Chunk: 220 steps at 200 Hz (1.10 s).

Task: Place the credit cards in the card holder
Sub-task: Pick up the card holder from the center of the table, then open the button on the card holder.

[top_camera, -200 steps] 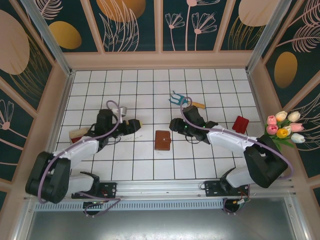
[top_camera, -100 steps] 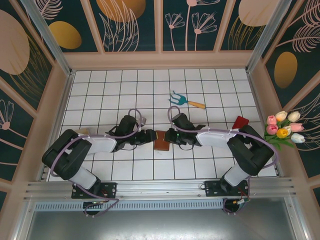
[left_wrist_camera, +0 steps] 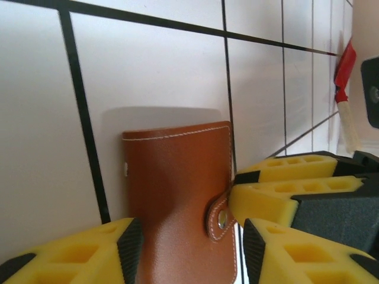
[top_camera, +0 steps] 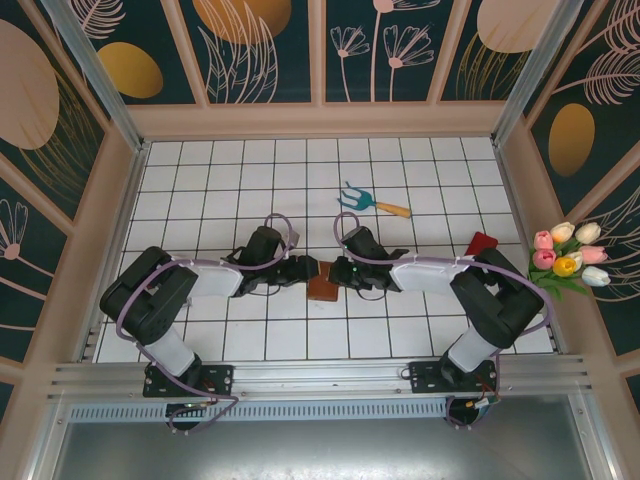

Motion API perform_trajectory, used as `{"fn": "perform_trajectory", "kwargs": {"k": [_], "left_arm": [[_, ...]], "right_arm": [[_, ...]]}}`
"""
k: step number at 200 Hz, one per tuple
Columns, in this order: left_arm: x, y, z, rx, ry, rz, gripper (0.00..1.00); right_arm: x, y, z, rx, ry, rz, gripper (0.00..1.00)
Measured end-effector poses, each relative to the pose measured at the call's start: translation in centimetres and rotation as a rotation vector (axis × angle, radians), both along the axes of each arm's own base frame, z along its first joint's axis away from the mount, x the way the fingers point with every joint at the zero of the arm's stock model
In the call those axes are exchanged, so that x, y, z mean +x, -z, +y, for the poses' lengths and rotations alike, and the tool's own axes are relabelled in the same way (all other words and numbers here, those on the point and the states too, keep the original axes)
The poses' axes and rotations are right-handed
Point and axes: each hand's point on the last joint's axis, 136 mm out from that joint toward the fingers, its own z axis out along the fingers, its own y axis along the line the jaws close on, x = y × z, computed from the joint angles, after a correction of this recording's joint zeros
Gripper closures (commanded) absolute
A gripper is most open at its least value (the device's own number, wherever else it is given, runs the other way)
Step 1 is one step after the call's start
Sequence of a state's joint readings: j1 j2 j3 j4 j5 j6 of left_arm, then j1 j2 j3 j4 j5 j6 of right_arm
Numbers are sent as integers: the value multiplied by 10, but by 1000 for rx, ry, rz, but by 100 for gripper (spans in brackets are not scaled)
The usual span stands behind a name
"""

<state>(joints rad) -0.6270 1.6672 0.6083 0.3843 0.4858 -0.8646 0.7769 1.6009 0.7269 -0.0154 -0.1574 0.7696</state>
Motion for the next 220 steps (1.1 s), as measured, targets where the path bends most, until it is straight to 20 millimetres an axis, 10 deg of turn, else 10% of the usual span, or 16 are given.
{"fn": "perform_trajectory", "kwargs": {"k": [54,141,220], "left_arm": [[3,6,1,50,-10,2,51],[8,7,0,34,-29,12,100],[-1,-5,-7,-33,-8,7,100]], "right_arm": [[2,0,2,13,15,2,74],[5,-1,2,17,40,2,65],[5,-14,2,-91,39,-49,43]]}}
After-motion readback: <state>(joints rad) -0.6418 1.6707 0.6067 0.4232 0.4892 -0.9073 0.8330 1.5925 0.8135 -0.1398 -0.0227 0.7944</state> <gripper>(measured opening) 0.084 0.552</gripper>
